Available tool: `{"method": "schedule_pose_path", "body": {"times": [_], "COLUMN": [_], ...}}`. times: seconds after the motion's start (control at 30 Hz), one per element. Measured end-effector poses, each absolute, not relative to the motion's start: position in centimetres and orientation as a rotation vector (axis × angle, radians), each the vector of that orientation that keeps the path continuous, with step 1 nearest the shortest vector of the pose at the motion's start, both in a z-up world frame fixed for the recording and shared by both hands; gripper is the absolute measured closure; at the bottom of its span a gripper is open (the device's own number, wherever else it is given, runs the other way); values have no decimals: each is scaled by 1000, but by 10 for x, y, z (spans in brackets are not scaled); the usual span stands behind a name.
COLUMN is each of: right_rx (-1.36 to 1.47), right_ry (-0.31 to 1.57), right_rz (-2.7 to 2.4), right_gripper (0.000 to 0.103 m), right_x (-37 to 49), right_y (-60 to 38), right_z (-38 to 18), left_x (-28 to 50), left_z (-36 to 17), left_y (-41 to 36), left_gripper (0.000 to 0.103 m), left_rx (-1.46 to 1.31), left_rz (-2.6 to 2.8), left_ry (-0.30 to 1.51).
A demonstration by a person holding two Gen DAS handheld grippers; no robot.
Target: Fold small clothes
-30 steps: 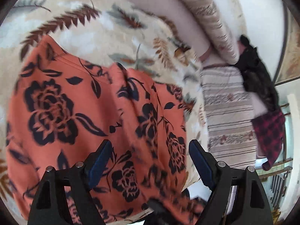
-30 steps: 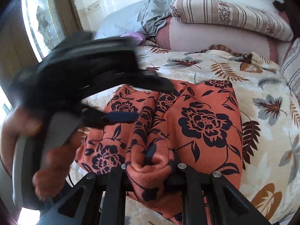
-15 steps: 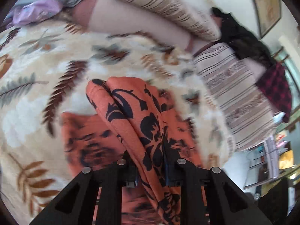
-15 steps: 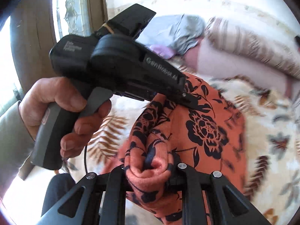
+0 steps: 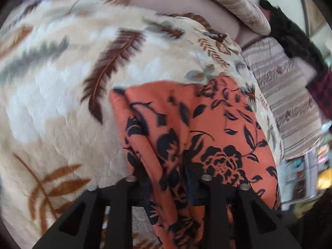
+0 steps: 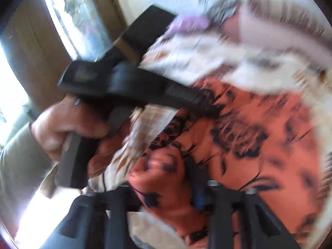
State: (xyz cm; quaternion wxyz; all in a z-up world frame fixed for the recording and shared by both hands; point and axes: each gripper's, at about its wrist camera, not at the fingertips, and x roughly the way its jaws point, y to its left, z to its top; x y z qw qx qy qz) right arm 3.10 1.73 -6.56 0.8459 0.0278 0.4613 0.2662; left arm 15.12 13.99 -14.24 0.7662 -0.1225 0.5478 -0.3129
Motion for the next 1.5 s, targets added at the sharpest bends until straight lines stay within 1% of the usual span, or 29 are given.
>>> {"method": "schedule_pose_path", "body": {"times": [0.07, 0.1, 0.13, 0.2, 0.3, 0.33, 0.4, 0.43, 0.47, 0.5, 0.6, 0.7, 0.73, 0.77, 0.8, 0.83, 0.87, 0.93, 1.07, 1.1, 1.13, 1.2, 1.33, 1.37, 1.43, 1.47, 1.5], "right_rx": [43, 58, 91, 137, 210, 238, 283, 304, 322, 335, 398, 484, 525, 574, 639, 694, 765, 871, 904, 904, 908, 922, 950, 961, 996, 997, 951], "right_ry": [896, 895, 907, 920, 884, 876, 865, 871, 875, 876, 870, 879, 883, 894, 910, 935, 970, 971, 943, 926, 911, 893, 952, 972, 1013, 1056, 1127], "right_rz": [574, 587, 599, 607, 601, 598, 588, 583, 581, 574, 537, 526, 538, 557, 570, 561, 557, 565, 565, 554, 539, 509, 454, 451, 506, 542, 543], "right_gripper": [37, 35, 33, 33, 32, 31, 30, 30, 30, 30, 30, 29, 29, 29, 29, 29, 29, 31, 29, 29, 28, 27, 27, 27, 27, 28, 33], "right_x": [17, 12, 8, 3, -9, -11, -13, -15, -15, -13, -13, -16, -19, -15, -11, -9, -4, -7, -9, -11, -10, -8, 19, 25, 35, 42, 51], "right_y": [16, 14, 9, -2, -35, -47, -65, -73, -80, -86, -115, -135, -142, -148, -156, -164, -172, -187, -207, -213, -220, -236, -253, -255, -252, -244, -232], "right_z": [-65, -62, -60, -54, -40, -38, -37, -36, -37, -36, -37, -43, -43, -50, -61, -70, -82, -91, -79, -74, -71, -68, -85, -89, -96, -103, -114], "left_x": [150, 146, 143, 133, 98, 86, 74, 69, 65, 62, 42, 21, 18, 19, 20, 19, 16, 10, 5, 8, 10, 17, 40, 41, 46, 46, 42], "left_z": [-137, -132, -128, -116, -93, -98, -130, -145, -144, -139, -109, -89, -93, -107, -129, -143, -139, -120, -68, -56, -49, -40, -57, -68, -102, -112, -115], "left_y": [148, 147, 146, 150, 165, 169, 164, 171, 182, 190, 193, 189, 185, 177, 173, 174, 177, 178, 163, 155, 152, 141, 104, 100, 91, 88, 86], "left_gripper": [67, 60, 58, 58, 59, 59, 66, 66, 66, 66, 71, 71, 71, 71, 68, 66, 66, 69, 69, 66, 59, 49, 49, 49, 49, 48, 47], "left_rx": [-320, -289, -250, -244, -276, -276, -169, -183, -269, -328, -315, -340, -324, -296, -258, -274, -301, -307, -216, -211, -202, -178, -117, -80, -29, 11, 36], "left_rz": [-666, -651, -628, -583, -606, -603, -508, -475, -474, -458, -432, -505, -480, -440, -395, -382, -380, -372, -377, -400, -414, -430, -443, -416, -363, -339, -324], "left_ry": [1182, 1172, 1171, 1170, 1054, 1060, 1185, 1203, 1177, 1174, 1104, 1048, 1059, 1111, 1190, 1209, 1174, 1128, 985, 950, 921, 871, 893, 912, 1014, 1009, 967]}}
